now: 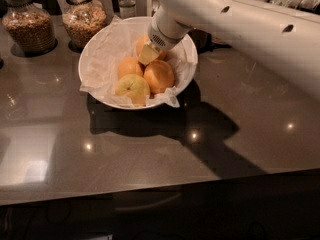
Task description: Pick orange from white bowl
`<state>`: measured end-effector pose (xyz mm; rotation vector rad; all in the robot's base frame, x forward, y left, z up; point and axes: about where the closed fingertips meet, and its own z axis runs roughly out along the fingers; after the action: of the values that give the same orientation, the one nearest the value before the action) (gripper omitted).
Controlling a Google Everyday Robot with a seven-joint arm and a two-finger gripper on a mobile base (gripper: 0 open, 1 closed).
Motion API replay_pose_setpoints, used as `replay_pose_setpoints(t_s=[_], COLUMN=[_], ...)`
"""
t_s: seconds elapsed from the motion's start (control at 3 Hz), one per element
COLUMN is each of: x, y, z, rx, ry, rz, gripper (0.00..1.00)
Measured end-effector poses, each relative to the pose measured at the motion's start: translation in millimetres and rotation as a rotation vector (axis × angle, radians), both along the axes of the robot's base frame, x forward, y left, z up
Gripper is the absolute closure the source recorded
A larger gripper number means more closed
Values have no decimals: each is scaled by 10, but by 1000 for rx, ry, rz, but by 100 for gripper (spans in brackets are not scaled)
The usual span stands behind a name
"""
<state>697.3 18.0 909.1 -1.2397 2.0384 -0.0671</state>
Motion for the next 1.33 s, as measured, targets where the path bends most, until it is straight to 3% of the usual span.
replay_pose_setpoints(t_s=[1.0, 1.33], x=[33, -56], y=[3, 83], z=[-51, 338], rx=[-29, 81], ry=[48, -16], rz=[27, 99], gripper=[100, 100])
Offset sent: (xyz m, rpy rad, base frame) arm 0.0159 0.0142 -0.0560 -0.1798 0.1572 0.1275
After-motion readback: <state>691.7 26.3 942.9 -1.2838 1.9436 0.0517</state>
